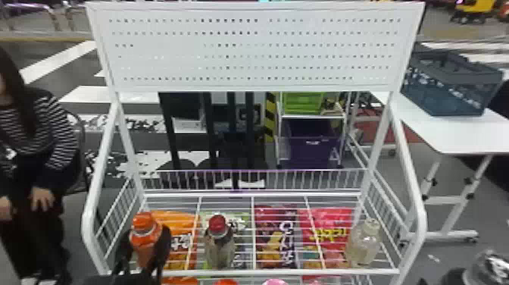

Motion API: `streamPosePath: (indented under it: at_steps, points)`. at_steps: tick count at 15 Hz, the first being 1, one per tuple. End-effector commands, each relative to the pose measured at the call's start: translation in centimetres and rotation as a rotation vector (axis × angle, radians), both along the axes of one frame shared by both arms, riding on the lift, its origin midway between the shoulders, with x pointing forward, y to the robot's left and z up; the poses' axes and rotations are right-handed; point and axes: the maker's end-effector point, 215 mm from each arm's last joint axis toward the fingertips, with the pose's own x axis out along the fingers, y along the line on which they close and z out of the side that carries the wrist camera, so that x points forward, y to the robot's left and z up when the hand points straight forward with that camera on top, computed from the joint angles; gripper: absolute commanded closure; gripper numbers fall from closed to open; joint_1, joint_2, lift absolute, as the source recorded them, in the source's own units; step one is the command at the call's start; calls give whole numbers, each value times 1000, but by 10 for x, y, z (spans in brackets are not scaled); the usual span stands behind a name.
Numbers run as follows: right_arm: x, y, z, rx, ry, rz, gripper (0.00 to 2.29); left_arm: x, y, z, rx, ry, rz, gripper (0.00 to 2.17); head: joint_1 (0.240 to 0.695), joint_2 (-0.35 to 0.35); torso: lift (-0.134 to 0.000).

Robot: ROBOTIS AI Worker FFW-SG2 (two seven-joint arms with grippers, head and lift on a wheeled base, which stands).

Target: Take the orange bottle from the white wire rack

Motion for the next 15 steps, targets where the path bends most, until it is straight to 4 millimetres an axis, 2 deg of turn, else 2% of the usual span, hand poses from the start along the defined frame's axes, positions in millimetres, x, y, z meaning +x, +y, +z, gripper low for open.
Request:
streamPosePath:
  at_steps: [1, 2, 3, 4, 7, 9, 12, 15]
  points:
    - [3, 3, -7, 7, 22, 4, 947, -16, 3, 44, 24, 0, -1, 2101, 499, 0, 0]
    - [6, 3, -9, 8, 30, 5, 947, -25, -1, 66, 26, -1, -8, 2101, 499, 0, 0]
    - [7, 2, -11, 6, 39, 4, 947, -34, 16, 86, 50, 15, 18, 2101, 499, 0, 0]
    - [8, 3, -12, 8, 42, 5, 947, -44, 18, 102, 54, 23, 21, 2101, 499, 0, 0]
    - [9, 2, -17, 8, 64, 6, 947, -76, 37, 137, 69, -4, 37, 2098, 499, 0, 0]
    - [10, 2, -17, 7, 71, 6, 947, -93, 45, 143, 80, 0, 36, 2098, 499, 0, 0]
    - [12, 2, -18, 5, 81, 5, 947, -114, 71, 144, 65, 10, 61, 2098, 499, 0, 0]
    - [13, 4, -17, 11, 74, 8, 947, -121, 77, 142, 65, 23, 68, 2094, 499, 0, 0]
